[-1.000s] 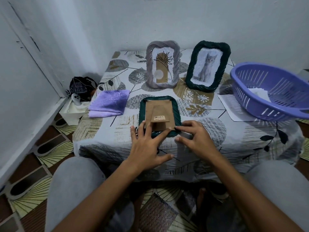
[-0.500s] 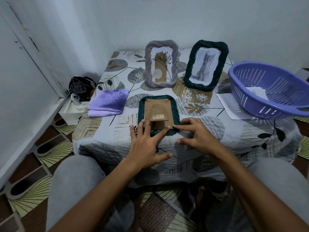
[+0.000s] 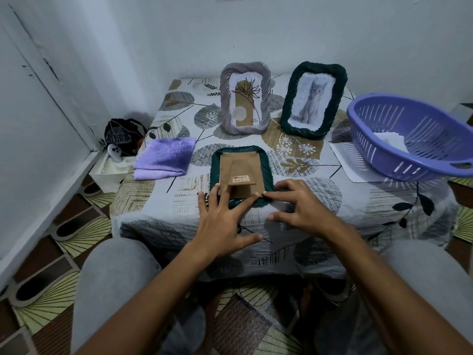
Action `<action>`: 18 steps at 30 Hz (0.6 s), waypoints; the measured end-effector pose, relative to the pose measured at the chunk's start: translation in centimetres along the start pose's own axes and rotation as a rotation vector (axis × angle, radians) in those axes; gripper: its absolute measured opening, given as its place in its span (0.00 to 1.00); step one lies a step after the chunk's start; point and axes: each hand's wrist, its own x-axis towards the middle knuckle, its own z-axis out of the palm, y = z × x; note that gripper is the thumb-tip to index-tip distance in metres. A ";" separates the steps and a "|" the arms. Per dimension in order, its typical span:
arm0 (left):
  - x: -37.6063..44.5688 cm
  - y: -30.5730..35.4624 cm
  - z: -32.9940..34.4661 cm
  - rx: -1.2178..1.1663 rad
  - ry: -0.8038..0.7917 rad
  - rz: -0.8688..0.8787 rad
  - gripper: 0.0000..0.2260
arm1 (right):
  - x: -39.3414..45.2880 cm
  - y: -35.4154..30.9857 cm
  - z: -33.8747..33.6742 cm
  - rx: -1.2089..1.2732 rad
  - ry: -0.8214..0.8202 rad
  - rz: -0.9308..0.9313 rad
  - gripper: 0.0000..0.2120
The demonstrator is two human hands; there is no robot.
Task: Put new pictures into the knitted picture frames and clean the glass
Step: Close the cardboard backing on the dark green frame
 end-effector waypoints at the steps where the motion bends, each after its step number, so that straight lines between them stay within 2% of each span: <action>1: 0.0 0.0 0.0 0.001 -0.002 0.000 0.39 | 0.0 0.0 0.0 -0.020 -0.002 -0.011 0.27; 6: 0.0 0.0 -0.2 -0.007 -0.009 -0.002 0.39 | 0.0 0.1 -0.2 -0.096 -0.013 -0.034 0.28; 11: 0.2 -0.6 -0.7 -0.025 -0.038 0.024 0.37 | -0.5 -0.6 0.3 0.018 0.063 0.030 0.31; 13: 0.1 -1.3 -0.8 -0.116 0.035 0.067 0.35 | -0.4 -0.8 0.4 0.090 0.094 0.082 0.29; 15: -0.2 -2.3 -1.0 -0.263 0.181 0.103 0.32 | -0.3 -1.0 0.5 0.143 0.121 0.123 0.26; 18: -0.3 -3.7 -1.8 -0.396 0.322 0.024 0.28 | -0.2 -1.4 0.8 0.202 0.176 0.155 0.23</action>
